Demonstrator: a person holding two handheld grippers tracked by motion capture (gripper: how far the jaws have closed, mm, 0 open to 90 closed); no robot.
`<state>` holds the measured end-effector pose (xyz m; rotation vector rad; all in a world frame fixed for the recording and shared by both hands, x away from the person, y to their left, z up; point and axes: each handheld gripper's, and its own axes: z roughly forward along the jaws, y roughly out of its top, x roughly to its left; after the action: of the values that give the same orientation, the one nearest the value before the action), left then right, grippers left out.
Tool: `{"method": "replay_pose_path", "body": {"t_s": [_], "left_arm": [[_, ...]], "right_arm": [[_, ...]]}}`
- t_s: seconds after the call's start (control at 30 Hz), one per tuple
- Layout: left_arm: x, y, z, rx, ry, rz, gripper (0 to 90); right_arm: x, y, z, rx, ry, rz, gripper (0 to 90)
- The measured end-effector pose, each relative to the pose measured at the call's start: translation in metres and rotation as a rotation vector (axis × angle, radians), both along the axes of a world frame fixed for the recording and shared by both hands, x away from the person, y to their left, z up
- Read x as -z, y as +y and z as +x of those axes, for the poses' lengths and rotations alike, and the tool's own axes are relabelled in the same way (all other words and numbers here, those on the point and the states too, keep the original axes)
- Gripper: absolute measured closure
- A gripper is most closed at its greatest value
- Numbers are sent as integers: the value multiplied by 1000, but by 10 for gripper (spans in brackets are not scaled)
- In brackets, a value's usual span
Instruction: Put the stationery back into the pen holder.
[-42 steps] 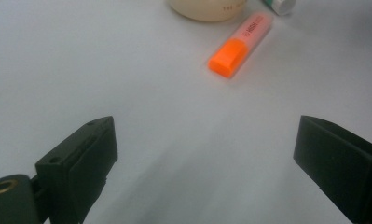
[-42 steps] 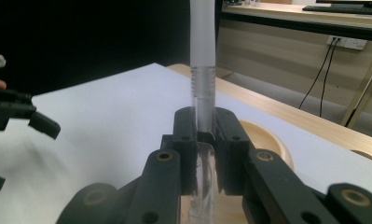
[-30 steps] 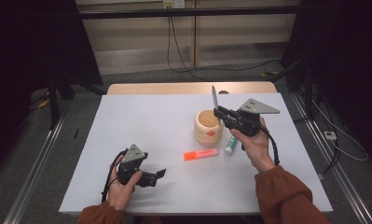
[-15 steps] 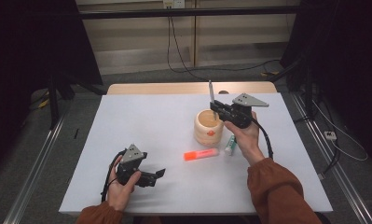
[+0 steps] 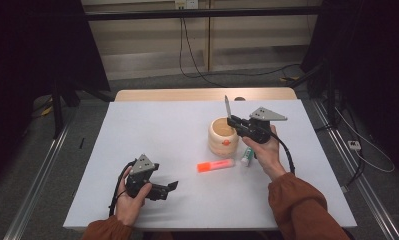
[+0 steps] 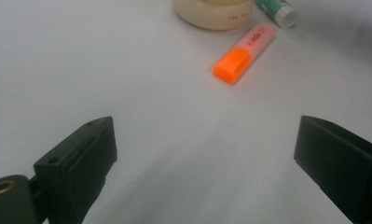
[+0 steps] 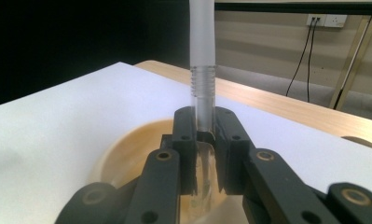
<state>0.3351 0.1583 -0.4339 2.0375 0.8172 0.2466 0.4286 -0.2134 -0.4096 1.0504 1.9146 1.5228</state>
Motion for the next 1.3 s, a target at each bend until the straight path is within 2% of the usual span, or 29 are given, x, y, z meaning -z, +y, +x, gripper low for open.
{"method": "replay_pose_path", "body": {"t_s": [0.13,0.4,0.43,0.5,0.6,0.73,0.83,0.9,0.97,1.13,1.3], "left_arm": [[0,0,0,0,0,2,57],[0,1,1,0,3,0,57],[0,1,1,-2,5,3,57],[0,1,1,2,8,-6,57],[0,1,1,0,9,-10,54],[0,1,1,-1,9,-8,54],[0,1,1,-3,10,-3,55],[0,1,2,0,9,-3,55],[0,1,1,1,9,-4,55],[-1,1,1,12,19,-13,60],[-1,-1,1,27,17,-17,62]], "right_arm": [[1,0,0,-5,-1,8,795],[4,3,0,-13,11,-14,780],[4,3,1,-14,15,-13,755],[2,2,1,-21,16,-7,640],[-1,0,-1,-13,3,-2,597],[-6,-3,-4,7,-8,3,446],[-9,-5,-6,21,-3,-6,346],[-11,-6,-8,26,7,8,291],[-12,-8,-9,36,15,6,188],[-13,-13,-17,48,24,0,113],[-11,-19,-29,47,29,-35,83]]}}
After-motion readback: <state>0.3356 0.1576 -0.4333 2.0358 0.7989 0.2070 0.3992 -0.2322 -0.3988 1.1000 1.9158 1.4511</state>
